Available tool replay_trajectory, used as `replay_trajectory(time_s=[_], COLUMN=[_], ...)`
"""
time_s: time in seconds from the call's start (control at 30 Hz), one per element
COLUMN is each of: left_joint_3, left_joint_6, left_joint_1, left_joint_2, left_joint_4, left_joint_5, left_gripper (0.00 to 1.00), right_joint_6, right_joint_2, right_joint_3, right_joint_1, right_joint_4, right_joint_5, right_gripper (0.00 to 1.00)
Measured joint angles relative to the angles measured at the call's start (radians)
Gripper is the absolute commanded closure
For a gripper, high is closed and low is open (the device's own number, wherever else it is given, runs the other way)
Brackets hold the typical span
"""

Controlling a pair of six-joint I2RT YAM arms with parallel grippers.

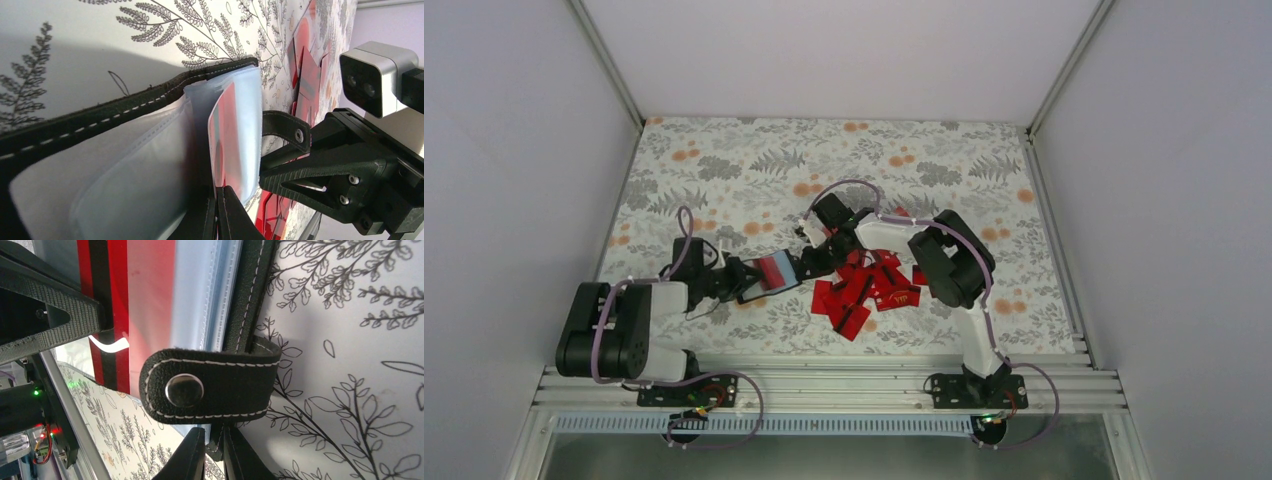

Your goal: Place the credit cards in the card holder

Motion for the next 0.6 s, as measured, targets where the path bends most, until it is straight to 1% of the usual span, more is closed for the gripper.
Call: replay_trajectory(time_s=[0.4, 0.6], left_joint_3=[0.034, 0.085], left_joint_6=[-0.001, 0.018], left_joint_1=[-0.037, -0.066], left_joint_2=[0.046, 0.056], left_joint_4=[0.018, -0.048], left_joint_5=[-0.002, -0.032], left_gripper=[0.97, 0.95], right_joint_6=[0.000, 0.000], right_joint_2=[0.004, 0.005], right_joint_3=[0.000, 0.000], right_joint_1=[0.000, 0.000], right_joint_4=[0.000, -0.002], right_joint_5=[-0.014, -0.019], right_gripper=[0.89, 0.89])
